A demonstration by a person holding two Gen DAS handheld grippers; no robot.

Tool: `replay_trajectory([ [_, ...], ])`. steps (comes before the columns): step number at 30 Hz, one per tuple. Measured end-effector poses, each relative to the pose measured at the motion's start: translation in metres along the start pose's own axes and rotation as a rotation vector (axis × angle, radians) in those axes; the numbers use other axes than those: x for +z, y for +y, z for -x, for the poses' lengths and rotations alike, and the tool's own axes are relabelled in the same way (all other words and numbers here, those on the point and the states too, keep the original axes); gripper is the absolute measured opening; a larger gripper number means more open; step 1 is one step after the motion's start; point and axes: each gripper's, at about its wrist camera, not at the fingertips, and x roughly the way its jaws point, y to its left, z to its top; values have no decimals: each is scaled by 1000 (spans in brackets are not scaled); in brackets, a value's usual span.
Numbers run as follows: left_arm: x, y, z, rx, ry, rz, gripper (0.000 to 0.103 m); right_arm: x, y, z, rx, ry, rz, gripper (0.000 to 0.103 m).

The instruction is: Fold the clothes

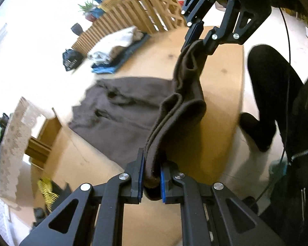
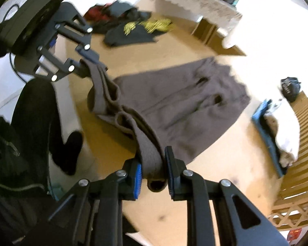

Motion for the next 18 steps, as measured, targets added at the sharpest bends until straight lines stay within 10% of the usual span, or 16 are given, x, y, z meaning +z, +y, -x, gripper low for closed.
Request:
replay_trajectory([
  [10,49,104,-40,28,-40,51,11,52,-111,-31,11,-31,-167,19],
  [18,34,143,-146,-172,101,139,11,54,-165,-134,135,116,-271,19],
])
